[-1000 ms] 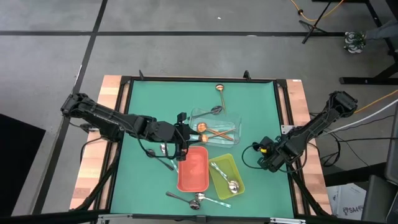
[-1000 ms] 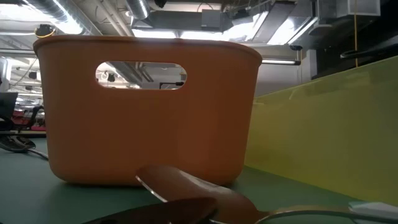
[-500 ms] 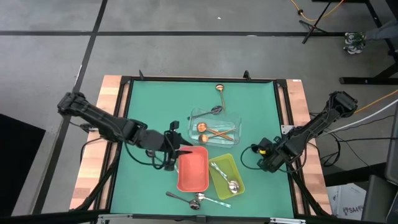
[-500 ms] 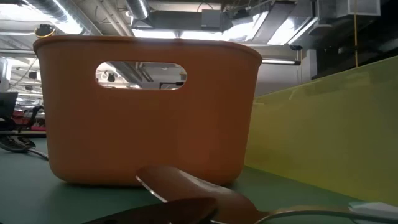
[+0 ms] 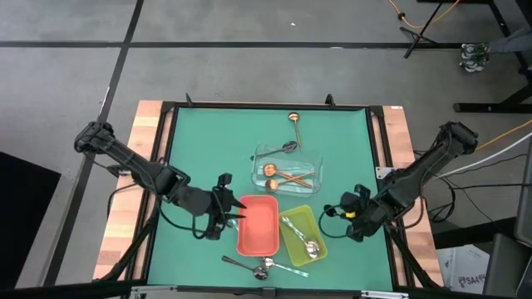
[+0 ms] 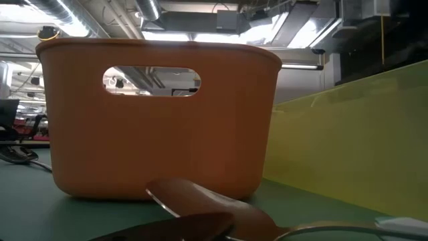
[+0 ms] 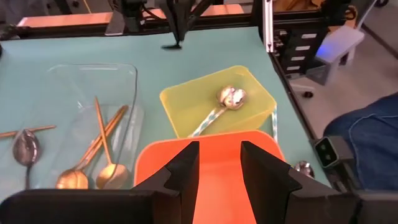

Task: Sort silverware by color (type)
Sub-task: Put the black spoon into the orange bin

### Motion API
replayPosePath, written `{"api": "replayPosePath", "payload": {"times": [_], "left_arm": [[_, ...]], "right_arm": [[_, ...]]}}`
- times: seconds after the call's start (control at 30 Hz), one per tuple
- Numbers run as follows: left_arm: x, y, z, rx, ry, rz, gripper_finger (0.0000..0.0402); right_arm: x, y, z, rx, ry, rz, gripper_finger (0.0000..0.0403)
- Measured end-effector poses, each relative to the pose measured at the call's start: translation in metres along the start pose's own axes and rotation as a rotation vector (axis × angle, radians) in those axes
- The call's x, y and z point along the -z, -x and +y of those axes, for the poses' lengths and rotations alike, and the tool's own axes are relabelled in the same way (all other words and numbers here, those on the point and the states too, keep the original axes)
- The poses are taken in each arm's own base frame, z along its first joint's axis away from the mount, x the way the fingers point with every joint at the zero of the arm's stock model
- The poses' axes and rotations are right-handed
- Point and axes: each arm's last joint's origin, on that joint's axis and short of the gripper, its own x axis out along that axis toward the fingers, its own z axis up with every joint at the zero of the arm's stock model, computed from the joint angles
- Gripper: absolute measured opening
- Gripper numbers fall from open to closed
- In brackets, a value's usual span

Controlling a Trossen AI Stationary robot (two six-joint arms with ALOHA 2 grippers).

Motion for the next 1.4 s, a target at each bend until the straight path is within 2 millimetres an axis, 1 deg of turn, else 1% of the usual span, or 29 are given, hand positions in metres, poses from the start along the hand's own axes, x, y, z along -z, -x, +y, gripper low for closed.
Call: {"api": "replayPosePath", "payload": {"times": [0.2,0.3,0.4,0.53,0.67,0.8,0.97,1.13,1.27,1.4], "left_arm": [[0.002,0.002,-0.007,0.020,0.003,0.000,0.0111],[0.002,0.003,-0.009,0.028,0.002,0.001,0.0111],[0.003,0.005,-0.012,0.039,0.002,0.001,0.0111],[0.007,0.006,-0.015,0.039,0.062,0.038,0.0111],[0.014,0.008,-0.017,0.026,0.146,0.099,0.0111],[0.022,0.010,-0.018,0.003,0.225,0.162,0.0111],[0.030,0.013,-0.020,-0.026,0.313,0.229,0.0111],[0.035,0.017,-0.023,-0.046,0.387,0.268,0.0111],[0.037,0.018,-0.026,-0.043,0.400,0.273,0.0111],[0.037,0.018,-0.027,-0.040,0.399,0.273,0.0111]], "right_arm": [[-0.033,0.045,0.022,-0.012,0.165,-0.266,0.0000],[-0.048,0.063,0.031,0.020,0.269,-0.372,0.0000],[-0.066,0.071,0.039,0.054,0.382,-0.409,0.0000],[-0.094,0.068,0.051,0.094,0.577,-0.425,0.0000],[-0.124,0.054,0.063,0.103,0.793,-0.451,0.0000],[-0.152,0.035,0.071,0.060,1.003,-0.479,0.0000],[-0.177,0.006,0.074,-0.025,1.221,-0.502,0.0000],[-0.192,-0.025,0.072,-0.063,1.375,-0.507,0.0000],[-0.202,-0.050,0.070,-0.088,1.440,-0.513,0.0000],[-0.206,-0.076,0.069,-0.109,1.496,-0.497,0.0000]]}}
